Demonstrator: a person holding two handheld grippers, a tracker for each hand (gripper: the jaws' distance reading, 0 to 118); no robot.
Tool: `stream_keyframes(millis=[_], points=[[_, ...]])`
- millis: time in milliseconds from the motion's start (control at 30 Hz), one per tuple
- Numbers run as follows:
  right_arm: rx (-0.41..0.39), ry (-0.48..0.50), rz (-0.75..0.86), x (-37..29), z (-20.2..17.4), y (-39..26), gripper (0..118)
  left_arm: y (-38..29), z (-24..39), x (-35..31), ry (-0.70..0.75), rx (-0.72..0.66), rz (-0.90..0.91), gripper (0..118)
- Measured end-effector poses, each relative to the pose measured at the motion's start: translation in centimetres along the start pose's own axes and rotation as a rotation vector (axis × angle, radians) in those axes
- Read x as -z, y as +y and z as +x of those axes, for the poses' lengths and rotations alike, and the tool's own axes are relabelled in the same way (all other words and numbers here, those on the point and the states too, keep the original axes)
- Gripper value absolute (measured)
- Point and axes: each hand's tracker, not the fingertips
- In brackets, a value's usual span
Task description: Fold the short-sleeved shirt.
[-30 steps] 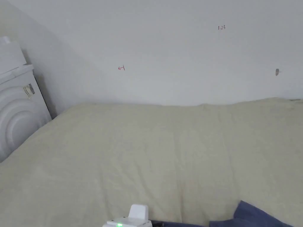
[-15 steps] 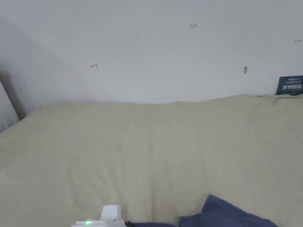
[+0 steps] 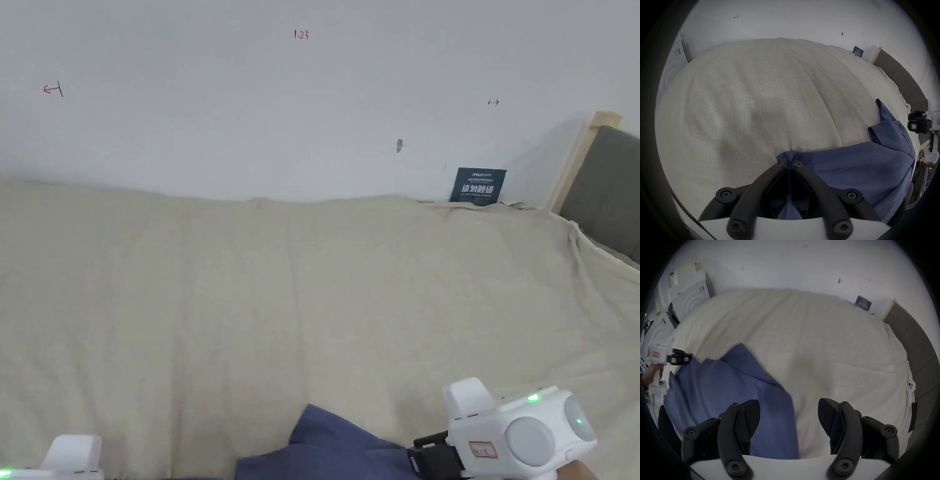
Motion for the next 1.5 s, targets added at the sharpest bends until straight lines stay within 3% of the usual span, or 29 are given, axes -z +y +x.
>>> stream_keyframes(millis=[167, 367, 433, 567, 733, 967, 1033, 1167, 1333, 1500], points=[[-0.001, 0.039, -0.072, 3.8, 0.7, -0.4, 62, -0.4, 0.0, 0.1, -0.004, 0.004, 0.015, 2], [0.042, 0.123, -0.041, 3.1, 0.4, -1.3, 29, -0.9, 0.1, 0.0, -0.001, 0.005, 0.034, 2], [0.023, 0.109, -0.029, 2.7, -0.2, -1.5, 9, -1.1, 0.2, 0.0, -0.001, 0.001, 0.044, 2], [0.015, 0.108, 0.012, 0.9, -1.0, -2.0, 8, -1.5, 0.3, -0.2, 0.003, -0.008, 0.067, 2], [0.097, 0.110, 0.184, -5.0, -0.9, -2.4, 7, -2.0, -1.0, -3.7, -0.071, -0.057, 0.142, 2], [0.118, 0.096, 0.456, -18.9, -1.8, -3.2, 7, -2.8, -2.5, -21.4, -0.212, -0.096, 0.534, 2], [0.127, 0.109, 0.522, -22.7, -2.2, -3.3, 7, -2.8, -2.9, -26.0, -0.153, -0.051, 0.608, 2], [0.121, 0.060, 0.656, -30.5, -3.6, -3.0, 7, -2.3, -3.8, -35.2, -0.203, -0.100, 0.766, 2], [0.112, 0.019, 0.773, -39.1, -4.4, -1.9, 7, -1.3, -4.3, -44.5, -0.164, -0.057, 0.941, 2], [0.178, -0.018, 0.853, -45.4, -3.5, -0.5, 7, 0.1, -4.7, -51.8, -0.136, -0.037, 1.056, 2]])
